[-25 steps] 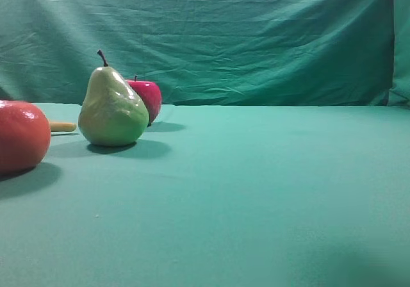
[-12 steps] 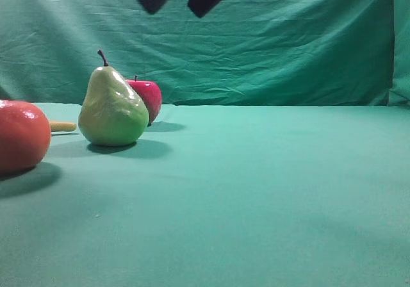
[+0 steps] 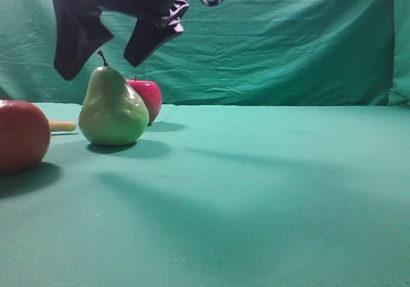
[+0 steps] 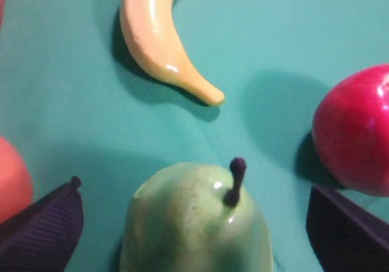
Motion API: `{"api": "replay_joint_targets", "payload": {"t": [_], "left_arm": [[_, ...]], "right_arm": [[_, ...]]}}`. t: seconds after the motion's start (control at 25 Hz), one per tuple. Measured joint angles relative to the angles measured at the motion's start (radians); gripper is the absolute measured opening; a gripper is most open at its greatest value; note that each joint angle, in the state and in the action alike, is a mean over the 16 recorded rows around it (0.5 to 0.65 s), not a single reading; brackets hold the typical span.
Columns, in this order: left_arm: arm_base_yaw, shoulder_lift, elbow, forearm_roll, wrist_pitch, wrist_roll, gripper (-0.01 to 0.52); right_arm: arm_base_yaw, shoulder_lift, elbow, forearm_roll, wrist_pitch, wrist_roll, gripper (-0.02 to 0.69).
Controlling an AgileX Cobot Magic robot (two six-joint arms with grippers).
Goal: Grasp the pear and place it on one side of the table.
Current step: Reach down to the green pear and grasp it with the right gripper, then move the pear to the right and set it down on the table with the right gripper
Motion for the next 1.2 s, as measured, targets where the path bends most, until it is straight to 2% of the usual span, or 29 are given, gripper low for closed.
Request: {"api": "replay_joint_targets", "payload": {"t": [0.2, 0.44, 0.76, 0.92, 1.2], "left_arm": [[0.0, 0.0, 0.0, 0.0, 0.0, 0.0, 0.0], [0.0, 0.0, 0.0, 0.0, 0.0, 0.0, 0.0], [0.0, 0.0, 0.0, 0.0, 0.0, 0.0, 0.0], [0.0, 0.0, 0.0, 0.0, 0.0, 0.0, 0.0], [0.0, 0.0, 0.0, 0.0, 0.0, 0.0, 0.0]], "right_arm": [[-0.018, -0.006, -0.006, 0.006, 0.008, 0.013, 0.512], [-0.105, -0.123, 0.0, -0.012, 0.123, 0.081, 0.422], [-0.341, -0.381, 0.167, -0.088, 0.261, 0.211, 0.415], [-0.454, -0.477, 0.33, -0.125, 0.222, 0.254, 0.415], [-0.561, -0.52, 0.603, -0.145, 0.019, 0.275, 0.415]]}}
